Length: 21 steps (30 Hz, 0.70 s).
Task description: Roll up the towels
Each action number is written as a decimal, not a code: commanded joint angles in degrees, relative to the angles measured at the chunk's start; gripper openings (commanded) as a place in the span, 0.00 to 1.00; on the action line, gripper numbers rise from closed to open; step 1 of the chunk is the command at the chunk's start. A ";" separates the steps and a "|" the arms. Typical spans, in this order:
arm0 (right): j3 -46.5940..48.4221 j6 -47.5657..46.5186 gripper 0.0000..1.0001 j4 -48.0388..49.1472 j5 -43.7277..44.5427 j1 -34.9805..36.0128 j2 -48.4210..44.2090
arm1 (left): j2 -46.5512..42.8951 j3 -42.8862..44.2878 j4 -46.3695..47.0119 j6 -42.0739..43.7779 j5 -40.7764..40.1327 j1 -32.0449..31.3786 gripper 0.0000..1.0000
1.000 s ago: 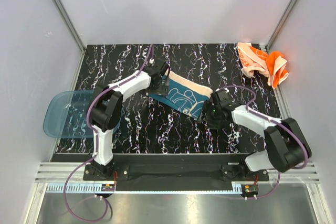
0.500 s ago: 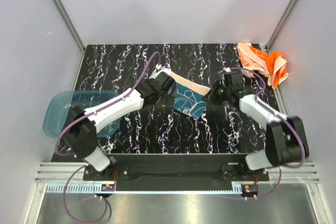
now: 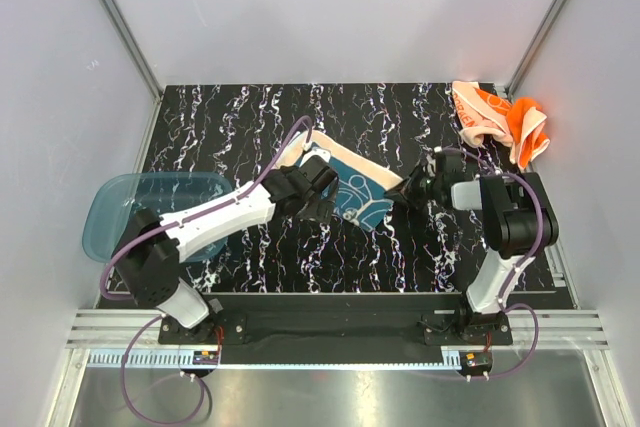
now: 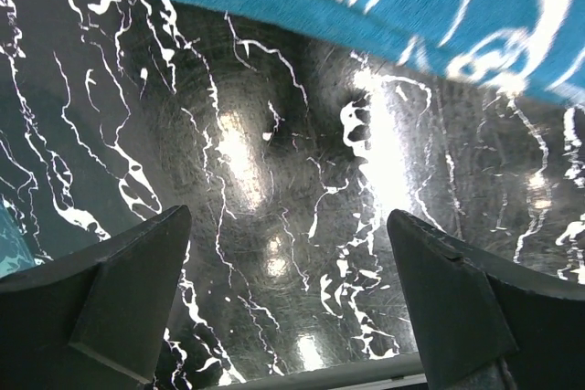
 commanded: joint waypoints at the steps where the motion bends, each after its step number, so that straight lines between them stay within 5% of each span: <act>1: -7.38 2.79 0.00 6.27 -1.79 1.40 -3.28 | -2.02 2.37 2.79 0.21 -0.42 -0.82 0.94; 8: -14.95 3.41 0.00 3.99 0.50 2.72 -10.67 | -0.88 3.52 6.21 4.42 -1.57 -4.59 0.88; 10: -14.34 2.71 0.07 1.45 0.93 2.81 -13.39 | -0.18 3.34 8.23 7.41 -0.87 -6.18 0.86; 13: -8.91 -0.19 0.33 -5.92 3.30 2.72 -18.14 | 2.36 4.21 9.64 11.01 -2.09 -11.61 0.81; 14: -7.32 -1.07 0.53 -11.17 5.14 2.72 -19.46 | 2.81 4.48 9.99 11.72 -2.79 -12.68 0.76; 18: 1.21 -6.43 0.87 -25.78 12.35 2.81 -29.37 | 3.52 6.15 12.01 13.75 -9.10 -17.51 0.71; 20: 5.25 -8.62 0.97 -32.36 17.34 2.72 -32.64 | 1.42 5.10 14.55 14.88 -14.45 -20.15 0.77; 21: 6.22 -9.24 1.00 -34.23 18.94 2.72 -35.44 | 0.54 4.49 17.70 15.76 -16.31 -20.77 0.89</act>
